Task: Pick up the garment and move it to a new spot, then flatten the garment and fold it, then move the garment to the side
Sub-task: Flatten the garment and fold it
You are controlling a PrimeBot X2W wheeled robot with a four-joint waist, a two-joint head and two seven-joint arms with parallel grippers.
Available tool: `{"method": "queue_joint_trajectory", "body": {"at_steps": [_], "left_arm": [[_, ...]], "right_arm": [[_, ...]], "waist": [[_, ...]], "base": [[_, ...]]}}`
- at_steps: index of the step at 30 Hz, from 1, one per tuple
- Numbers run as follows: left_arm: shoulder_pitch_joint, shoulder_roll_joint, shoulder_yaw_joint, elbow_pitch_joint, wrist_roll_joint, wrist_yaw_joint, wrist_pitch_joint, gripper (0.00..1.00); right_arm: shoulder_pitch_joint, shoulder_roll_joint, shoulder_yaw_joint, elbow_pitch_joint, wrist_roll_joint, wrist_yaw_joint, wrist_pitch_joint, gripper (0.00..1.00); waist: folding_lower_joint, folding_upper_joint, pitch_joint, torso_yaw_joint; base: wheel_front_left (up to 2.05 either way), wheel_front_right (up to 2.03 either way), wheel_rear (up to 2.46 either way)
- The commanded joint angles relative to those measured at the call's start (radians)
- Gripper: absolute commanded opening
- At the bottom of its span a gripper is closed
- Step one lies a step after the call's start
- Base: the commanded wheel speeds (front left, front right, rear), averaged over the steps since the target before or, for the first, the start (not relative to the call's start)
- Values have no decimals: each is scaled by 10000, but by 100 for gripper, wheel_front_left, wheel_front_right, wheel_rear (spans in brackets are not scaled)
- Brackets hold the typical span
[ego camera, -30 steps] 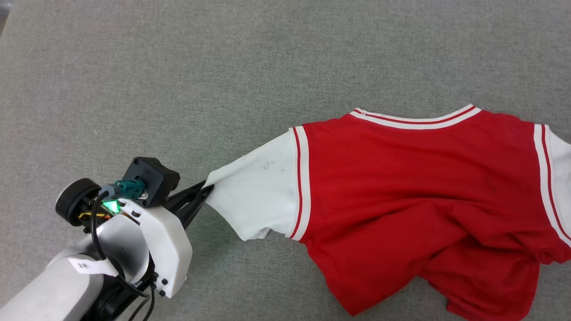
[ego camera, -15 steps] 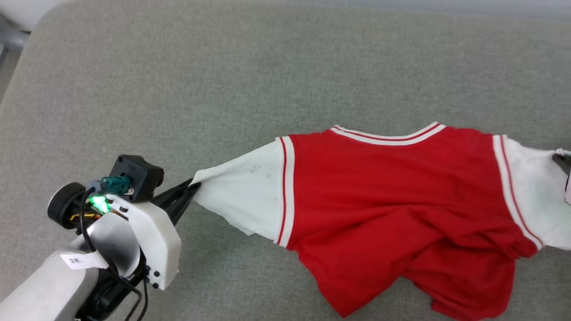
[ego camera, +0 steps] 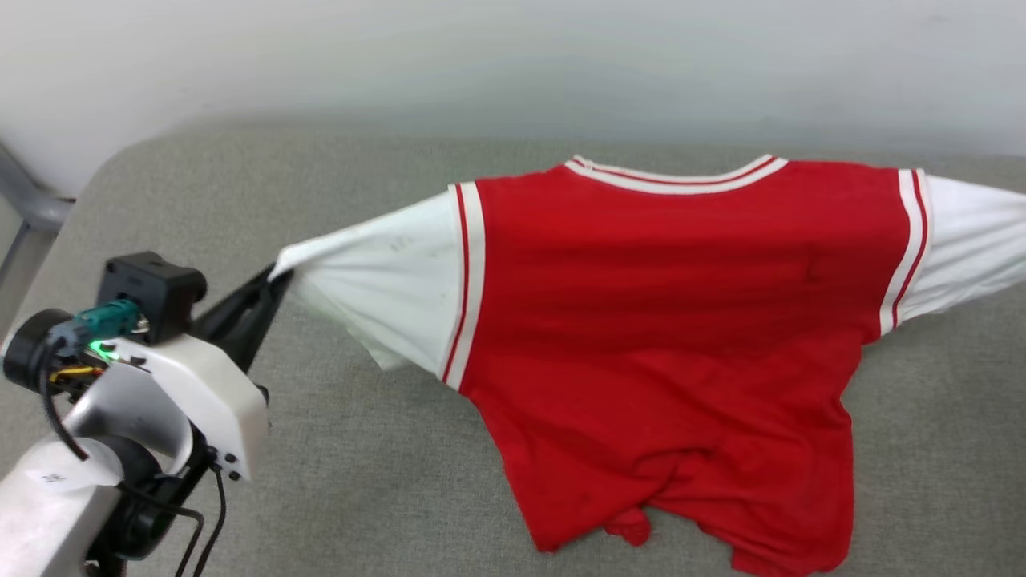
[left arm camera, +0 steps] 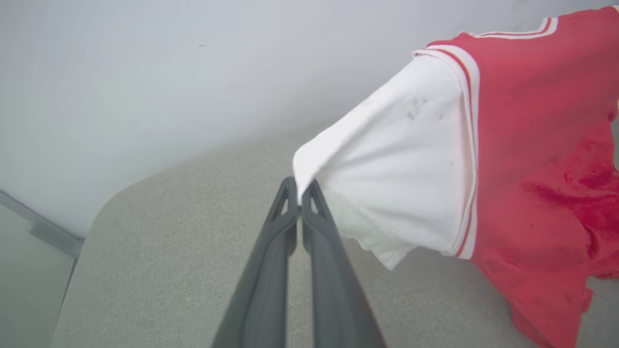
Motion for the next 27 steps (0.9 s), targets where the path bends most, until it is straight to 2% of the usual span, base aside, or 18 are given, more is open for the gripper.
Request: {"method": "queue_joint_trajectory", "body": {"at_steps": [1,7,17,23,27], "left_arm": [[123,104,190,-63,77,139,-190,0],[194,222,971,-248,-32,586,-816,0],[-350,522,2102,-429,45,841,-1830,0],[-1044,758,2666,-328,185,815,-2292,0],[-1726,939,2848,-197,212,630,-2295,0]], "right_arm": [[-148,-76,-52,-166,40,-14,-148,0],[-306,78,-274,-849,35,-16,-465,0],[-655,687,-1203,-2518,0,-16,-186,0],[-1225,945,-1482,-3024,-299,-17,-43,0],[-1765,980,-1539,-3153,-531,-17,-129,0]], "waist": [[1,-1,-397,-134],[1,-1,-812,-283],[1,-1,-807,-521],[1,-1,-553,-656],[1,-1,-125,-678]], "base": [[0,0,0],[0,0,0],[0,0,0],[0,0,0],[0,0,0]]}}
